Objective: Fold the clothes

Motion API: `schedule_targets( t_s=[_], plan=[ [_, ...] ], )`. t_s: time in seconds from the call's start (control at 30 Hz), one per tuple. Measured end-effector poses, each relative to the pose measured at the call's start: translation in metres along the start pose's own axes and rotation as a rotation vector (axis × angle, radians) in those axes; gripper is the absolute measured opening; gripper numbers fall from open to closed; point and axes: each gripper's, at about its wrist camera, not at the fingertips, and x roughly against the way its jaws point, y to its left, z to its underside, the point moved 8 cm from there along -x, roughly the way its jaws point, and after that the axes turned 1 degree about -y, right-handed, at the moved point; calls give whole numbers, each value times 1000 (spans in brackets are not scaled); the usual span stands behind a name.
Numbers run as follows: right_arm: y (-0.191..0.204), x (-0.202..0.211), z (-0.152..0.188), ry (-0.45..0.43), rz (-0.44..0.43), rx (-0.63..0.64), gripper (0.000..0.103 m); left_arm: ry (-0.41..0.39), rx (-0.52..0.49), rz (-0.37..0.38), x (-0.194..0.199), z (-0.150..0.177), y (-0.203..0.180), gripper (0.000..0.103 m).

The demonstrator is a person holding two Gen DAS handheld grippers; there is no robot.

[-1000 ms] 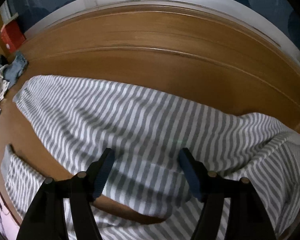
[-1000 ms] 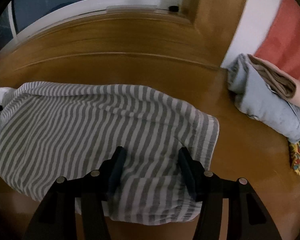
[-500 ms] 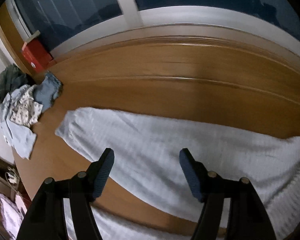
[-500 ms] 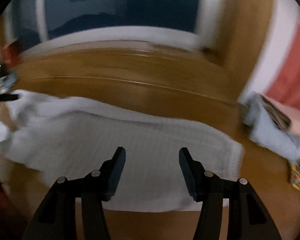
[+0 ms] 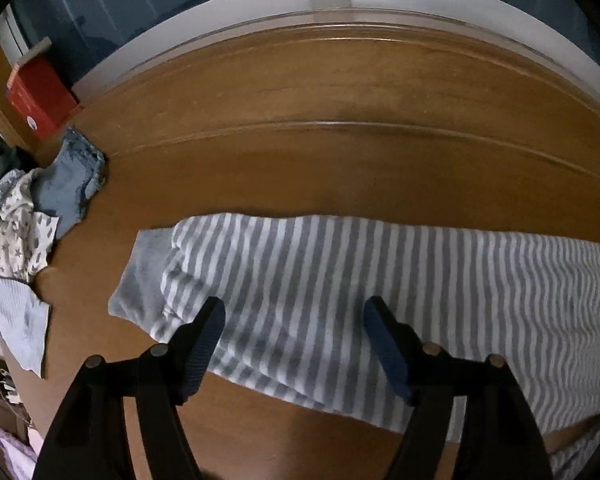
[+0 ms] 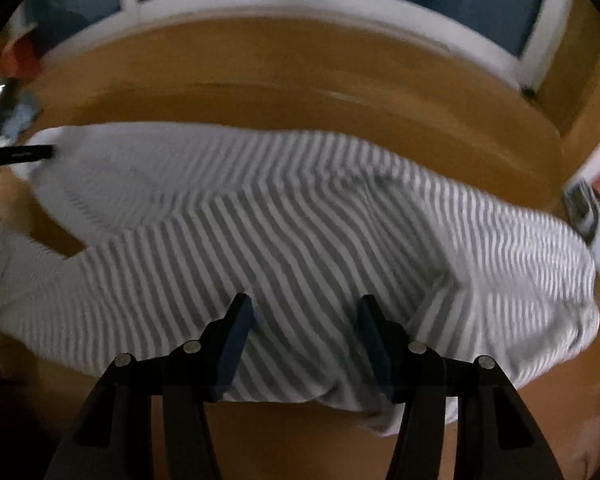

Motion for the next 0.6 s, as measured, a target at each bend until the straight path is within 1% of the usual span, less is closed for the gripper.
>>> schedule_targets(
  t_s=[0.1,0.17,0.23,0.3,0.33,0.37,0.47,0.57,0.6],
  plan=[
    [-3,-1,6,21,18,-77,54,19,50,40,-2,7,9,72],
    [-6,0,8,34,20,-117,54,26,55,65,-3,7,11,72],
    [-5,3,5,30,36,-120,54,26,29,84,-2,6,9,72],
    [0,12,1,1,45,-131,54,24,-8,76,-1,5,11,72],
    [5,18,-2,-15,28,-149,54,24,-27,67,2,6,12,70],
    [11,23,-4,-32,10,-168,54,21,-51,80,6,7,12,70],
    [29,40,-10,-81,-49,-223,54,10,-125,141,23,13,3,70],
    [61,48,-10,-97,-146,-264,54,-11,-214,203,42,19,-11,70],
    [73,47,-11,-96,-184,-278,54,-21,-244,220,42,18,-12,70]
  ],
)
